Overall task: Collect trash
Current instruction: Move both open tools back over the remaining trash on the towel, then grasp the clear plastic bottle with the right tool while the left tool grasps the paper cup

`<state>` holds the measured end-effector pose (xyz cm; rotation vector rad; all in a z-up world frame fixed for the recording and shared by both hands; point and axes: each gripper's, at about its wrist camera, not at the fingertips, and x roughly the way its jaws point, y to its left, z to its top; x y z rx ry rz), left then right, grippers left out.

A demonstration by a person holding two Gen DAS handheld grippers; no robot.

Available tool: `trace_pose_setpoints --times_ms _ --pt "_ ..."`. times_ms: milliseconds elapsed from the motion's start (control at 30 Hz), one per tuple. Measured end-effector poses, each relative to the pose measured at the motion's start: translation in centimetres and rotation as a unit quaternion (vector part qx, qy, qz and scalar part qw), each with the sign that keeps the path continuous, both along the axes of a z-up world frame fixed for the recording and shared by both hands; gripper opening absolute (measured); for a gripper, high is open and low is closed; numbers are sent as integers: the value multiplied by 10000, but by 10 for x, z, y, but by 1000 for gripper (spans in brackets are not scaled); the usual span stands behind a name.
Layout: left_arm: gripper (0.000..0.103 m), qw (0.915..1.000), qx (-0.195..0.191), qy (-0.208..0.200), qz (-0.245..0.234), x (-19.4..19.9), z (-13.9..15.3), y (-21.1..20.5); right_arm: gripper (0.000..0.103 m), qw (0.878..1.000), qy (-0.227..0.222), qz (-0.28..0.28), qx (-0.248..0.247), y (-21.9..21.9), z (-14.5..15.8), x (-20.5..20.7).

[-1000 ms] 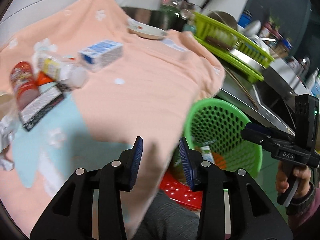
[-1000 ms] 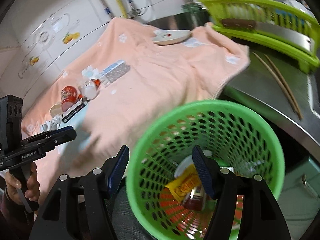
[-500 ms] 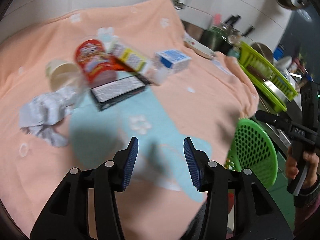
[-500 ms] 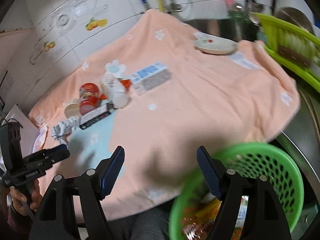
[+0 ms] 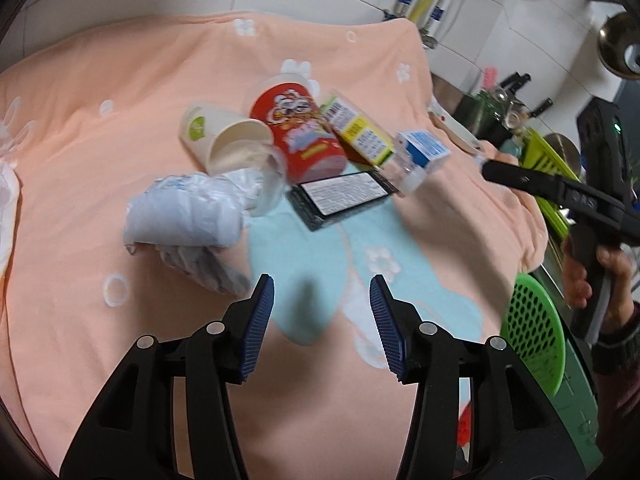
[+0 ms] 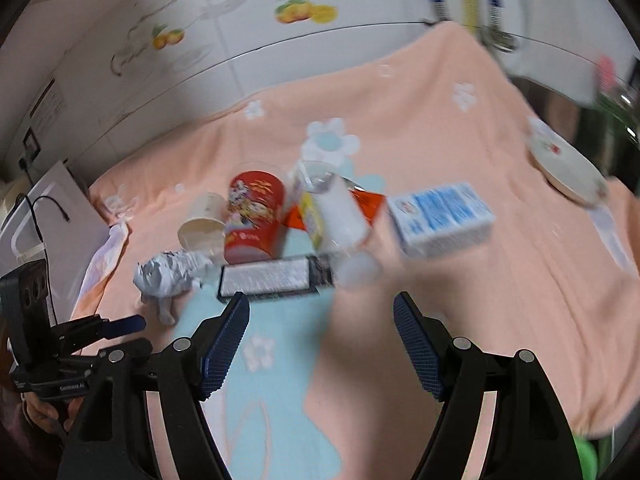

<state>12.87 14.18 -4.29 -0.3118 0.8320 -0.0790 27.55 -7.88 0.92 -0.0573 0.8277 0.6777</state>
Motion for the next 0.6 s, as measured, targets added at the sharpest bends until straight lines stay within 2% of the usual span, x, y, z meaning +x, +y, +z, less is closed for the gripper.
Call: trace_pose_setpoints --times_ms 367,600 --pt "50 9995 -268 23 176 27 6 29 72 9971 -71 657 -374 77 -15 74" --pt "54 9996 -224 -38 193 47 16 35 72 9955 43 741 -581 95 -33 104"
